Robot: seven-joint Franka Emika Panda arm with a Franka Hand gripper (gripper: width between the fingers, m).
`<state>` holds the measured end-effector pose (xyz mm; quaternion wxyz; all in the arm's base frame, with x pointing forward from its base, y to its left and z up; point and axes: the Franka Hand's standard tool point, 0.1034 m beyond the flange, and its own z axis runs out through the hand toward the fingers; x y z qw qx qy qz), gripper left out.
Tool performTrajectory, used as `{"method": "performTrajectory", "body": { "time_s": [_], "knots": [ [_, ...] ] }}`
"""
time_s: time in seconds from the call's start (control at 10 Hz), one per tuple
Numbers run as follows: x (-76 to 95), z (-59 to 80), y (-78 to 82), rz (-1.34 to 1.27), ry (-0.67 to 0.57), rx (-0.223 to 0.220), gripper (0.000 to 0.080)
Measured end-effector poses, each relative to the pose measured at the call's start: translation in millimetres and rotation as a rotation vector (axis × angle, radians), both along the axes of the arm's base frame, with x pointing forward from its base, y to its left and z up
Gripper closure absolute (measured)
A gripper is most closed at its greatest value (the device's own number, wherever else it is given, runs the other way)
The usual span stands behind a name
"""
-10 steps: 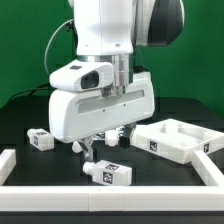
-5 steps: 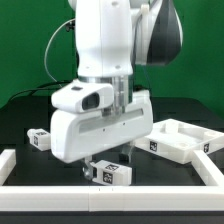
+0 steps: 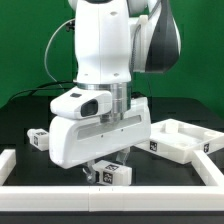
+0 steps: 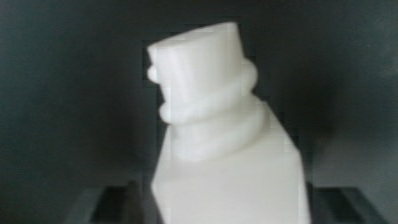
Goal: Assemble one leg
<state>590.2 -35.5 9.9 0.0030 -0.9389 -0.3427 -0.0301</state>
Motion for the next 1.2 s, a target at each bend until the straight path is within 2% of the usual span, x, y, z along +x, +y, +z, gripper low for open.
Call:
{"method": "performTrajectory", "body": {
  "time_s": [0.1, 0.2, 0.4, 0.5, 0.6, 0.7, 0.9, 1.0, 1.1, 1.2],
  "knots": [
    [-0.1, 0.0, -0.4, -0.001, 0.0, 0.0, 0.0459],
    [-1.2, 0.7, -5.2, -0.01, -0.001, -0.002, 0.0518],
    [-20.5, 6.5, -45.6, -0.093, 0.012, -0.022, 0.0518],
    [-27.8, 4.0, -66.9, -0.121, 0.021, -0.037, 0.0518],
    [-32.5, 0.7, -81.8, -0.142, 0.029, -0.046, 0.0518],
    [-33.5, 0.2, -86.7, -0.148, 0.025, -0.048, 0.0518],
    [-32.3, -0.1, -83.7, -0.144, 0.015, -0.048, 0.0518],
    [-32.4, -0.2, -83.8, -0.144, 0.015, -0.048, 0.0442],
    [-32.4, -0.2, -83.8, -0.144, 0.016, -0.048, 0.0442],
    [-33.4, 1.9, -83.6, -0.145, 0.027, -0.045, 0.0306]
  ]
}}
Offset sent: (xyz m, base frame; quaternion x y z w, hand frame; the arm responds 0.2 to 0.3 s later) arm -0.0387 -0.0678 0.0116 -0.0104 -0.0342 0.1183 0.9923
